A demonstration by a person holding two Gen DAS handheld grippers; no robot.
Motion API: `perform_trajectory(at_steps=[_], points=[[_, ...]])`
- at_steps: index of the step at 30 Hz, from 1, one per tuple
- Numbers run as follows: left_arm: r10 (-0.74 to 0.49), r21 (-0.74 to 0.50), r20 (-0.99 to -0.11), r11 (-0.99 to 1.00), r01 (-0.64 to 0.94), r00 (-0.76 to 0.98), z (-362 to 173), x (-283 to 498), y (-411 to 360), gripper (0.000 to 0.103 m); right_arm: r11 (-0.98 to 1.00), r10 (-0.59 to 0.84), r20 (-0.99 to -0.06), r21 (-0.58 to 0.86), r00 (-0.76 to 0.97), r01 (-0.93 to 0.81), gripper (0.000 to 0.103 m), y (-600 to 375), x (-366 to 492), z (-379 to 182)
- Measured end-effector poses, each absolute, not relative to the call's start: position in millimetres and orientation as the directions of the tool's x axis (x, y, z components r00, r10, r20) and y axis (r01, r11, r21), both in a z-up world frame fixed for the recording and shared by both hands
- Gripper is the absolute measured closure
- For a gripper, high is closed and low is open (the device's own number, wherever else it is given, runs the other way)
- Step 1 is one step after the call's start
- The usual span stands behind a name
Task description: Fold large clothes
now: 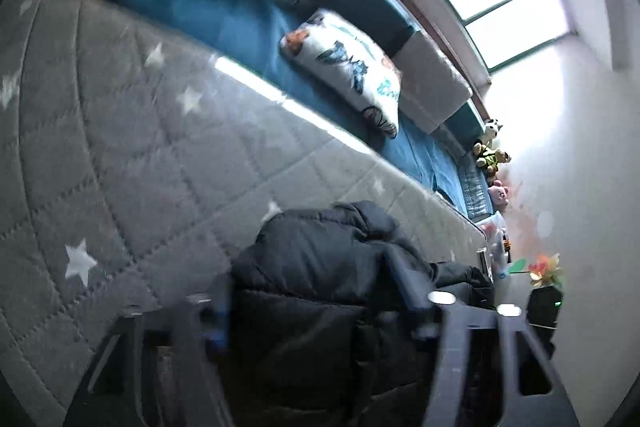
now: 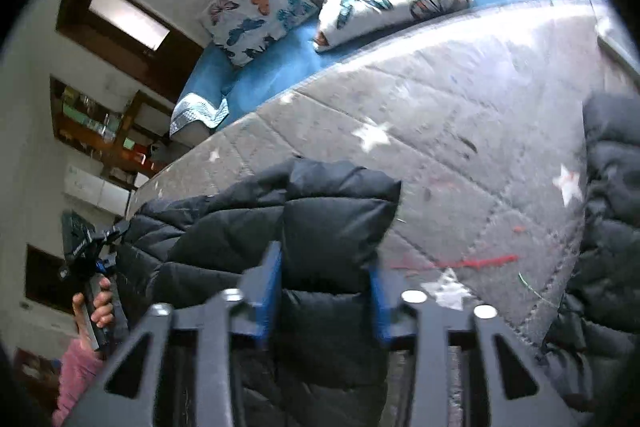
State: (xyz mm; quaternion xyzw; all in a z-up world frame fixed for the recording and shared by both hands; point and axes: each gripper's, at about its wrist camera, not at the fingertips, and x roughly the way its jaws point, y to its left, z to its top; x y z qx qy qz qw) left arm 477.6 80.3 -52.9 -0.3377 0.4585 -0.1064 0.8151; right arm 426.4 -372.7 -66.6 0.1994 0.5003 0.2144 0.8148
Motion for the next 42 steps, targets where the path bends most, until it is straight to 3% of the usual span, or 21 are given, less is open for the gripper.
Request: perform_trajectory(at_steps=[3,7,9,11,14,18,22,32,36,42], points=[[-0.491,-0.678,-0.588,0.732,-0.061,0.643,-22,466,82,0.074,0.858,0.51,-0.72,0.458,0.47,-0.23,0.078,-361,414,-42],[-0.427,-0.653,-0.453,0.756,0.035,0.783,23,443,101,0.079,0.805,0.591,-0.561,0.461,0.58,-0.374,0.08,-360,387,10],[-0.38,-0.613,-0.487,0.79,0.003,0.786,22,445,106,0.079,0.831,0.554,-0.558,0.413,0.617,-0.373,0.078,-361,387,16],[-0.371,-0.604,-0.549,0.796,-0.048,0.749,7,455,112,0.079,0.881,0.474,-0.654,0.361,0.59,-0.307,0.069,-357,406,-1],[-0.374,-0.593,-0.619,0.8,-0.098,0.691,-16,463,116,0.079,0.893,0.448,-0.74,0.401,0.502,-0.204,0.067,-360,426,-29],[-0.348,-0.572,-0.666,0.806,-0.152,0.659,-25,465,121,0.077,0.929,0.364,-0.762,0.336,0.535,-0.153,0.065,-363,418,-24],[-0.379,-0.588,-0.682,0.792,-0.161,0.626,-23,447,128,0.077,0.946,0.317,-0.802,0.235,0.507,-0.222,0.065,-343,401,-8],[-0.35,-0.491,-0.711,0.868,-0.075,0.61,58,344,89,0.077,0.919,0.328,-0.825,0.167,0.461,-0.356,0.065,-306,305,33],[-0.374,-0.506,-0.69,0.862,-0.043,0.619,76,272,81,0.05,0.921,0.325,-0.837,0.172,0.441,-0.35,0.057,-312,248,27],[-0.438,-0.498,-0.705,0.866,0.051,0.557,52,173,38,0.048,0.952,0.257,-0.858,0.147,0.444,-0.268,0.053,-350,187,-5]])
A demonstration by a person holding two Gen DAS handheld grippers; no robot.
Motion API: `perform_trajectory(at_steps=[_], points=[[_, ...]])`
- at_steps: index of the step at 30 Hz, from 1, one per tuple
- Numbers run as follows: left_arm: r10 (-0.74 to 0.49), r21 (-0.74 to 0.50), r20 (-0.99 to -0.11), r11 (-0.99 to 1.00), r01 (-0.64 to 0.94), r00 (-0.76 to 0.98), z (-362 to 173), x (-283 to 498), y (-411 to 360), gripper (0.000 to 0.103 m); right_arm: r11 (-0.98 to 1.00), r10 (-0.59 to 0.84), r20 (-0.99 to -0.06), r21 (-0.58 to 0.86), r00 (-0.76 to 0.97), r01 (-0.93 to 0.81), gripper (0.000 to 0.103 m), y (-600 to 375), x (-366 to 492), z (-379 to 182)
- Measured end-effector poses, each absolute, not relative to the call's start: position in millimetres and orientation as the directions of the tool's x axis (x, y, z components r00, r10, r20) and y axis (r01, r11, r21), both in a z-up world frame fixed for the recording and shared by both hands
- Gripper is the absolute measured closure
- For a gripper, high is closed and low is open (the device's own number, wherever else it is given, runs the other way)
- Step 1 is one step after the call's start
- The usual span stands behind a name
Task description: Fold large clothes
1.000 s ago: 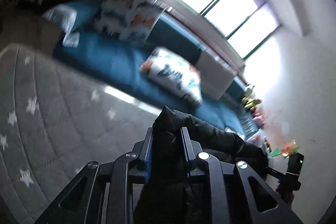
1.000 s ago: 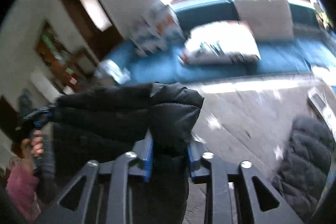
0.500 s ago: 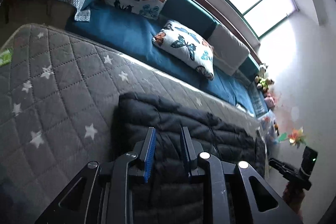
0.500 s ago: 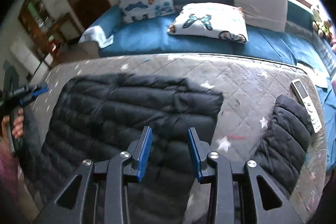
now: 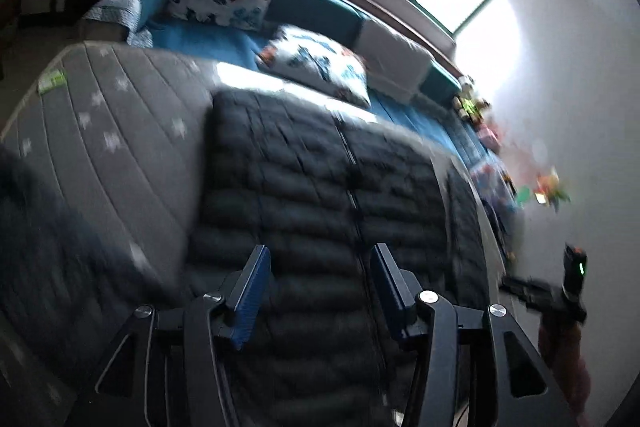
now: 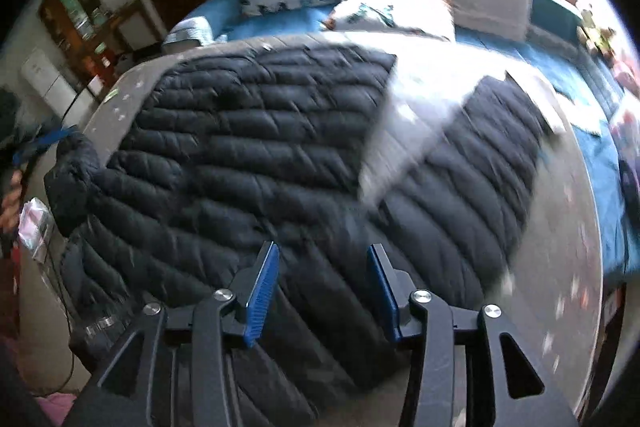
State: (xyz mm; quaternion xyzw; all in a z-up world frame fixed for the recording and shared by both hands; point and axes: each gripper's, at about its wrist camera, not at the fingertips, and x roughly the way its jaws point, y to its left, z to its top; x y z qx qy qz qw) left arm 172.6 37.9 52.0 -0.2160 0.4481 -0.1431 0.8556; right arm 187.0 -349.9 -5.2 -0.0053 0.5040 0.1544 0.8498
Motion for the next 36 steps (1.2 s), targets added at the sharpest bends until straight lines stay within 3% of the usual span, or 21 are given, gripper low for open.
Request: perform_trajectory(at_steps=[7,10,13,16,21,24,26,28,31,36], points=[[-0.578,-0.544,-0.707,0.813,0.21,0.406,-4,98,-41,0.048,0.962,0.27,-0.869,0.261,0.414,-0.079,0.052,-408,145,-57],[-0.664,-0.578,-0.669,0.748,0.326,0.335,-11,65,-71,0.048,0.942,0.334,-0.851,0.318,0.406,-0.107,0.052,-404,116,-64],[-0.628,-0.466,-0.698,0.763,0.447,0.344,-1,34,-96,0.044,0.934,0.353,-0.841,0.296,0.409,-0.199,0.052,-382,90,-52],[-0.596,-0.363,-0.724,0.758,0.543,0.347,5,9,-119,0.028,0.915,0.39,-0.829,0.3,0.402,-0.27,0.052,-361,72,-47],[-0.496,-0.165,-0.768,0.765,0.622,0.406,-2,-14,-151,0.028,0.902,0.425,-0.814,0.345,0.395,-0.259,0.052,-358,65,-58],[-0.479,-0.152,-0.785,0.763,0.628,0.392,-18,-8,-154,0.028,0.918,0.397,-0.823,0.362,0.406,-0.164,0.052,-378,77,-69],[-0.47,-0.135,-0.787,0.763,0.632,0.4,-26,-9,-156,0.03,0.922,0.384,-0.82,0.369,0.424,-0.122,0.052,-391,84,-72],[-0.444,-0.088,-0.792,0.763,0.64,0.42,-32,-11,-160,0.047,0.909,0.408,-0.804,0.404,0.433,-0.107,0.052,-402,92,-74],[-0.399,-0.018,-0.801,0.763,0.647,0.447,-40,-12,-161,0.059,0.898,0.411,-0.789,0.436,0.457,-0.055,0.052,-416,111,-81],[-0.4,-0.034,-0.806,0.766,0.642,0.436,-43,-8,-155,0.063,0.845,0.462,-0.747,0.534,0.478,0.019,0.052,-430,136,-101]])
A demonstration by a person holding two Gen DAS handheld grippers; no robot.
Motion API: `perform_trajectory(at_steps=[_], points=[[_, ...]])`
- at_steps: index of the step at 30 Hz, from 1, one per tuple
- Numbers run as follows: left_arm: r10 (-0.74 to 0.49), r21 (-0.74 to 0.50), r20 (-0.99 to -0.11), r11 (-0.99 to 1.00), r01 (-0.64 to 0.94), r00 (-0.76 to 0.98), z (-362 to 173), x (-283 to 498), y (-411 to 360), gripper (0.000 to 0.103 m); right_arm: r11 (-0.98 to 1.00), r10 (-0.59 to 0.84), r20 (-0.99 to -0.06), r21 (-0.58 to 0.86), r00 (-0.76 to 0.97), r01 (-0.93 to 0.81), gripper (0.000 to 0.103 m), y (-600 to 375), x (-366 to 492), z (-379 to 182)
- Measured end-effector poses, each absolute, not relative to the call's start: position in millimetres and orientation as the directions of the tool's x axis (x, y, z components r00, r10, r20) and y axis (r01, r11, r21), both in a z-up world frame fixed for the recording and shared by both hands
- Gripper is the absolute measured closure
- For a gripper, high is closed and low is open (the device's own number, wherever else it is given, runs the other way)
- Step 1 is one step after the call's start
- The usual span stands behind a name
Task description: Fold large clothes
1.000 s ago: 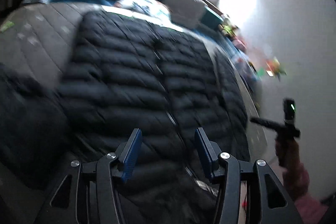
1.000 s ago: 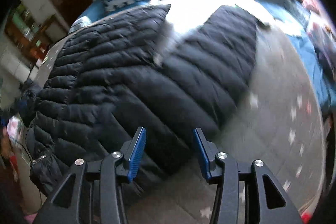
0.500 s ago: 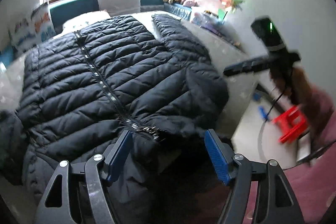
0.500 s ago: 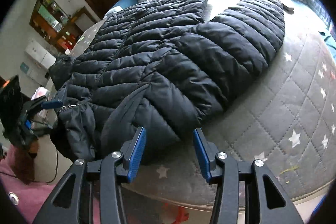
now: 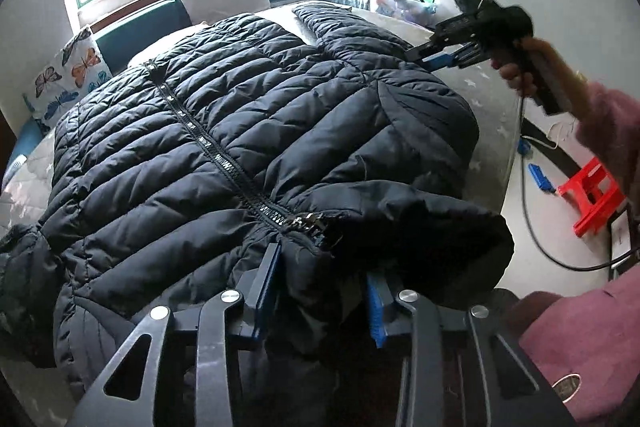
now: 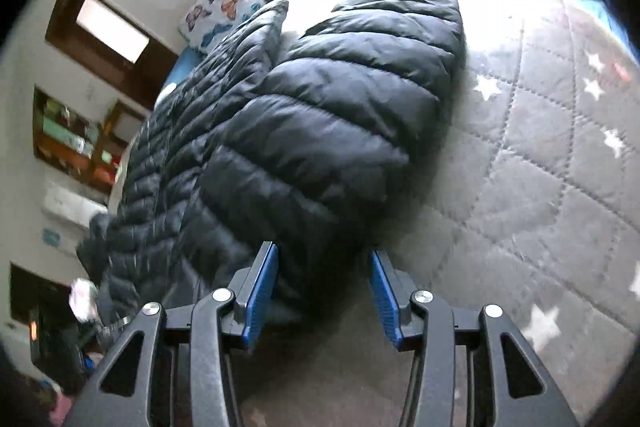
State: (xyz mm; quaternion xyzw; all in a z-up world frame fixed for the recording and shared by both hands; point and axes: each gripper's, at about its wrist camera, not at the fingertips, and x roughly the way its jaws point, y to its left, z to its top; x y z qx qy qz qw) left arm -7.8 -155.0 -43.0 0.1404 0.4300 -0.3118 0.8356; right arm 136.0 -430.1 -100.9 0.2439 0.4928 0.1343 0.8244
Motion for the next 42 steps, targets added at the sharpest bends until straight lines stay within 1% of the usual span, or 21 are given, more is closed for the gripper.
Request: perform_trajectory(at_steps=[2,5,7,8,9,10,12,14,15,18,21,24,26,27,29,30,33,35,37,39,42], points=[[-0.391,-0.039,-0.814,0.774,0.632,0.429,-42,-4,-154,0.062,0.82,0.49,-0.724,0.571,0.486,0.024,0.052,-432,139,-106],[-0.348,0.02,-0.826,0.769,0.64,0.443,-44,-1,-159,0.062,0.76,0.55,-0.666,0.649,0.504,0.028,0.052,-432,142,-110],[-0.341,0.048,-0.821,0.758,0.65,0.457,-45,-1,-162,0.062,0.753,0.552,-0.654,0.657,0.517,0.028,0.067,-430,145,-109],[-0.347,0.046,-0.82,0.753,0.656,0.455,-46,-2,-162,0.063,0.757,0.551,-0.653,0.653,0.52,0.019,0.077,-429,146,-107],[-0.351,0.043,-0.822,0.749,0.661,0.45,-47,-2,-162,0.065,0.766,0.542,-0.653,0.643,0.528,0.008,0.082,-428,145,-103],[-0.353,0.045,-0.818,0.747,0.663,0.453,-47,-2,-162,0.073,0.78,0.528,-0.656,0.626,0.54,-0.003,0.086,-428,144,-96],[-0.355,0.055,-0.814,0.741,0.669,0.46,-46,-4,-161,0.08,0.811,0.49,-0.664,0.585,0.565,-0.015,0.09,-426,142,-81],[-0.384,0.013,-0.81,0.743,0.669,0.443,-42,-2,-158,0.084,0.835,0.457,-0.662,0.549,0.594,-0.03,0.091,-427,139,-64],[-0.41,-0.021,-0.806,0.739,0.673,0.426,-40,-1,-156,0.085,0.853,0.431,-0.654,0.521,0.622,-0.043,0.092,-427,135,-51],[-0.45,-0.042,-0.794,0.712,0.701,0.409,-37,-3,-160,0.086,0.895,0.363,-0.649,0.443,0.669,-0.056,0.092,-423,131,-27],[-0.476,-0.063,-0.793,0.686,0.725,0.382,-46,-3,-171,0.085,0.932,0.279,-0.668,0.361,0.69,-0.027,0.092,-427,134,-27],[-0.453,-0.054,-0.808,0.693,0.719,0.376,-61,0,-176,0.085,0.928,0.262,-0.747,0.37,0.61,0.055,0.092,-433,152,-66],[-0.449,-0.058,-0.813,0.696,0.715,0.372,-62,1,-172,0.085,0.909,0.302,-0.778,0.409,0.55,0.08,0.091,-438,161,-90],[-0.45,-0.061,-0.813,0.696,0.716,0.369,-59,1,-169,0.084,0.896,0.325,-0.775,0.436,0.542,0.086,0.09,-442,162,-94],[-0.461,-0.083,-0.816,0.69,0.719,0.349,-50,2,-161,0.083,0.874,0.354,-0.77,0.474,0.531,0.105,0.088,-448,160,-89],[-0.471,-0.094,-0.814,0.685,0.722,0.341,-45,1,-157,0.083,0.877,0.349,-0.774,0.468,0.528,0.107,0.086,-450,156,-80],[-0.481,-0.098,-0.809,0.676,0.73,0.337,-26,-2,-145,0.083,0.929,0.26,-0.799,0.36,0.543,0.085,0.083,-443,140,-51],[-0.489,-0.103,-0.803,0.677,0.729,0.342,-12,-4,-141,0.083,0.962,0.201,-0.8,0.27,0.565,0.04,0.082,-430,124,-28],[-0.5,-0.112,-0.795,0.677,0.727,0.344,1,-3,-139,0.083,0.977,0.189,-0.796,0.211,0.576,-0.029,0.081,-414,107,-11],[-0.513,-0.123,-0.776,0.693,0.711,0.366,13,2,-137,0.083,0.969,0.244,-0.781,0.215,0.574,-0.119,0.08,-397,93,-1],[-0.558,-0.199,-0.746,0.707,0.678,0.363,25,15,-135,0.083,0.928,0.359,-0.779,0.241,0.514,-0.283,0.08,-354,82,-3]])
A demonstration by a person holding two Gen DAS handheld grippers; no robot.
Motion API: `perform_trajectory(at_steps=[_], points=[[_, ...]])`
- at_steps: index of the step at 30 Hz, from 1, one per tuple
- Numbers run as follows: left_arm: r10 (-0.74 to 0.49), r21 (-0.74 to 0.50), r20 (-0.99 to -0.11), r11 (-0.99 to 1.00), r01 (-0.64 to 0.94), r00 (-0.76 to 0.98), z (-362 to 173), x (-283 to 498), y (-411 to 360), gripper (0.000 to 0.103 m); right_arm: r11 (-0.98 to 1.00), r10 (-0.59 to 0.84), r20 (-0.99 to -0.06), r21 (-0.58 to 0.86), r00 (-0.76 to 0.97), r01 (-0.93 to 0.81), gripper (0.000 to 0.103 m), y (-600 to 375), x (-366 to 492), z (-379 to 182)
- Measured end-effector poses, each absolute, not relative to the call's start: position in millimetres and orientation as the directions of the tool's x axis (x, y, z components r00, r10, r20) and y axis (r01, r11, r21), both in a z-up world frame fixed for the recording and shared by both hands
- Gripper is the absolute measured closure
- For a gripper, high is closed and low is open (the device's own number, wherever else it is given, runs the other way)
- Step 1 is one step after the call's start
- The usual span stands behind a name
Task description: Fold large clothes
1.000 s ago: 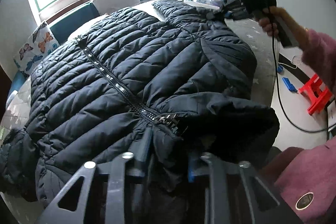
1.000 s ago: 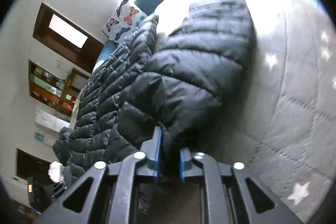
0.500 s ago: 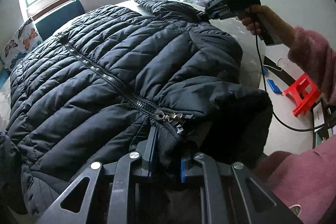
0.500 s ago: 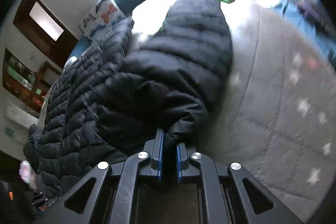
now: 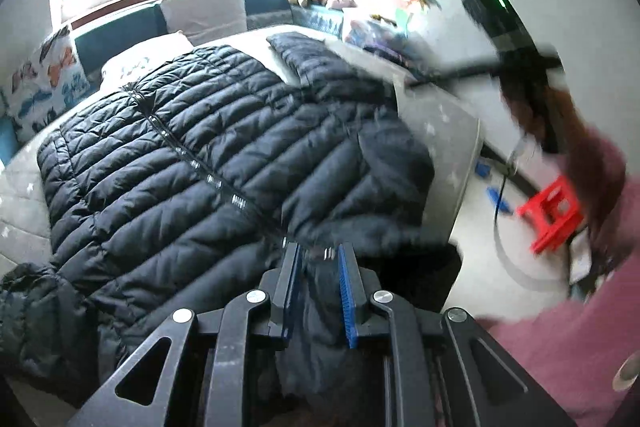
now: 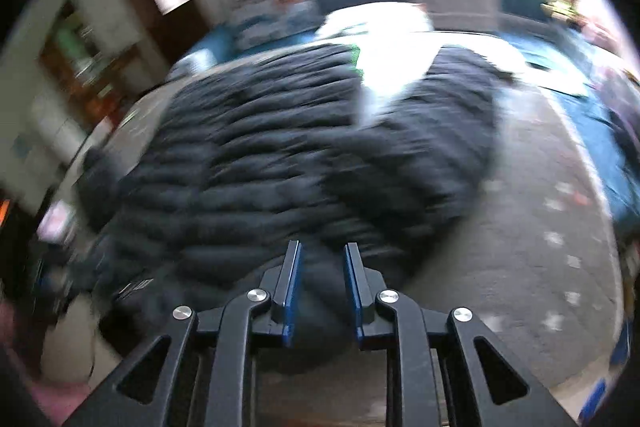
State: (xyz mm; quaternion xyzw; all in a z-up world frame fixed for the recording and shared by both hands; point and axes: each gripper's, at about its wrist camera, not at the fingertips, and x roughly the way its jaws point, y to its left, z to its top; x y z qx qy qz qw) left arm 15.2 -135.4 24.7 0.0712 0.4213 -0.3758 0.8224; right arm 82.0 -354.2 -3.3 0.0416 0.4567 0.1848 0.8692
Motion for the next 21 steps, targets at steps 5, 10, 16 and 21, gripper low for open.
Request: perform_trajectory(at_steps=[5,10,16,21], points=[[-0.597,-0.277,-0.716,0.719,0.637,0.362,19,43,-151,0.082,0.837,0.46,-0.794,0.238,0.397,-0.493,0.08,-279,67,-31],[-0.568,-0.289,-0.764,0.726,0.625,0.306,-22,53,-170,0.083,0.801,0.404,-0.861,0.17,0.309,-0.574,0.08,-239,57,-76],[-0.579,-0.336,-0.774,0.72,0.607,0.258,-55,52,-172,0.082,0.78,0.447,-0.857,0.232,0.258,-0.581,0.079,-250,63,-87],[-0.566,-0.33,-0.791,0.715,0.616,0.232,-55,56,-174,0.082,0.797,0.538,-0.771,0.336,0.34,-0.501,0.079,-299,88,-41]])
